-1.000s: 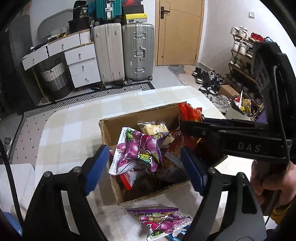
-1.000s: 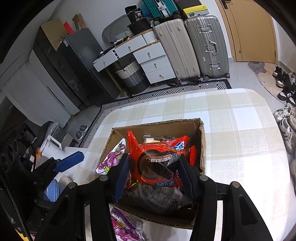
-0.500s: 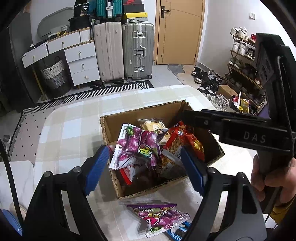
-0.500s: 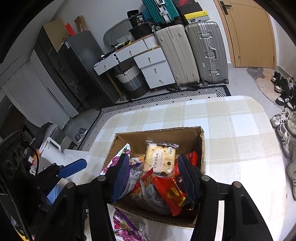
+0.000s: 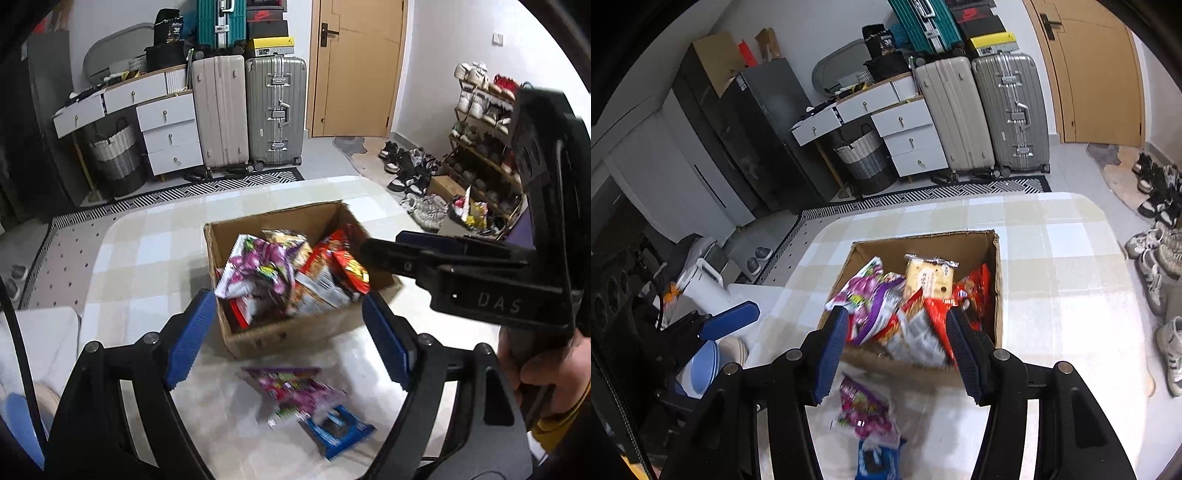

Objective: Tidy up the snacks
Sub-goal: 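Withdraw both tools from the box toward the remaining snacks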

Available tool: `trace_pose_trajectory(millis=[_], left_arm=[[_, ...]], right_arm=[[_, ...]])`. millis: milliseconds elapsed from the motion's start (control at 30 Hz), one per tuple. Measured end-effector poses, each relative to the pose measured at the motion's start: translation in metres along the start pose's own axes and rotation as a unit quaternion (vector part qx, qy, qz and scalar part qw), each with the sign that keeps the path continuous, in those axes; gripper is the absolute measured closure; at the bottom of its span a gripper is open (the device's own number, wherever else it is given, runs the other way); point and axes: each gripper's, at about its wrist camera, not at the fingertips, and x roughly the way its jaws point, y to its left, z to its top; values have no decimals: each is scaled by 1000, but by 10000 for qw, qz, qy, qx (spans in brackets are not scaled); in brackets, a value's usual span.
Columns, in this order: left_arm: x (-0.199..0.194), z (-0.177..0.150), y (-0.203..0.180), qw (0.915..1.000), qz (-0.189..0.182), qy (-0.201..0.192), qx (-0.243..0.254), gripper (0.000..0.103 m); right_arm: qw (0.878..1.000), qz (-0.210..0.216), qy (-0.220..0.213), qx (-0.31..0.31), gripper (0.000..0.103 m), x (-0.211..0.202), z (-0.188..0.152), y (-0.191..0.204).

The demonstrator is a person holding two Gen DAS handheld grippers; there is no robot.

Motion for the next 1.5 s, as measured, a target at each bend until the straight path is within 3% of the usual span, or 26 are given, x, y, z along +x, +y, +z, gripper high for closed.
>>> trace_pose_trajectory(millis=[100,333,500,600,633,933,1033,1400,1500], left_arm=[[-29,-11,-8,9999,-52,-45,-100,23],[-100,-45,-28,9995,-32,-292,-103,19],[-146,-73,-41,9990,35,-438,-128,17],[-176,-91,-45,9978,80,-627,-217,8],[-187,-98,-45,9971,83,-712,-274,0],[-248,-162,-37,9892,252,-1318,-591,0],[-246,-177,-33,9876,468,-1375,-594,1],[-155,-185,19,9862,448,-1119,-1132,1],[-115,-191,43,9868,316,-810,-1366,1]], right_arm=[[10000,19,-74,6,46,-24,-11,6],[9995,-32,-308,10,32,-82,-44,23],[9991,7,-412,-30,30,-112,-67,35],[9987,-6,-499,-138,22,-128,-82,46],[9984,-18,-539,-167,18,-132,-86,49],[9923,-53,-1100,-571,11,-156,-131,76],[9871,-246,-1439,-665,11,-150,-143,78],[9931,-257,-1070,-408,11,-76,-158,43],[9930,-283,-1026,-519,11,-55,-162,36]])
